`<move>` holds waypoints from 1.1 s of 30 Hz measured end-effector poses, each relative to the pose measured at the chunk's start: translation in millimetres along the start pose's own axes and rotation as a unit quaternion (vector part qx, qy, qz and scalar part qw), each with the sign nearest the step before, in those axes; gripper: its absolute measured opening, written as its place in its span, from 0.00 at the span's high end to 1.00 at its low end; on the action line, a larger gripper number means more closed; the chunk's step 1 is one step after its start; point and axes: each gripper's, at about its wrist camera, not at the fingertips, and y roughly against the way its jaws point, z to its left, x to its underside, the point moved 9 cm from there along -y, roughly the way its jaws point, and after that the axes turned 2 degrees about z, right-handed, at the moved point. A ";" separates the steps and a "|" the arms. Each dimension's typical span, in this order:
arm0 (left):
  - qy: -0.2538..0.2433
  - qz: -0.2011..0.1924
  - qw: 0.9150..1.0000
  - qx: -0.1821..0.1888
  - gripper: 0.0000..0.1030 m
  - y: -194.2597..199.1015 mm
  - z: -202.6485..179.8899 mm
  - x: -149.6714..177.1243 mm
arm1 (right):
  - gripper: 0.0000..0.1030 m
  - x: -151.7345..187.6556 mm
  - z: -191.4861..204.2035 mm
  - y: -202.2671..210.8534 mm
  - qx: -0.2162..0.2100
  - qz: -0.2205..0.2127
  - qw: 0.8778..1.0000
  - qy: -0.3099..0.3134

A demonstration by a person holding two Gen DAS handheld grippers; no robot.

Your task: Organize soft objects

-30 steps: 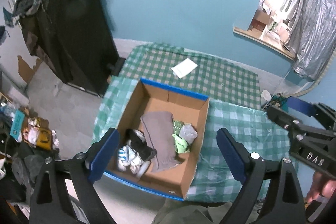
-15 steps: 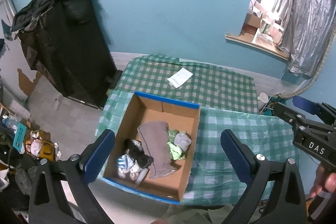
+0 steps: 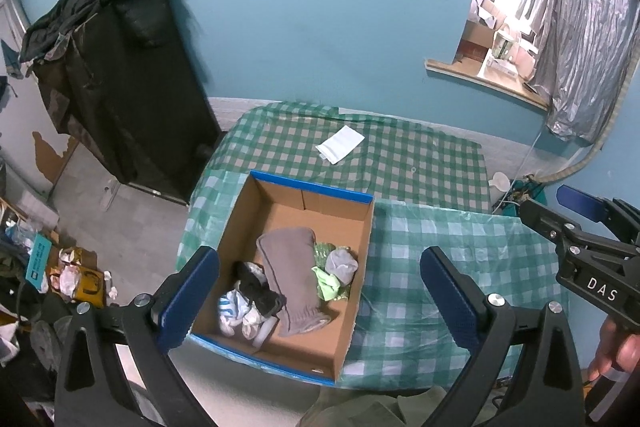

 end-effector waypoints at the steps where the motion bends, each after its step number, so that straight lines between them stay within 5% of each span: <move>1: 0.000 0.001 1.000 0.000 0.02 0.0 -1.4 0.9 | 0.36 0.7 -1.5 0.1 0.000 0.000 1.000 0.000; 33: 0.010 0.016 1.000 -0.008 0.02 -6.2 -12.6 3.2 | 0.36 3.8 -6.6 -2.7 -0.013 0.008 1.000 0.006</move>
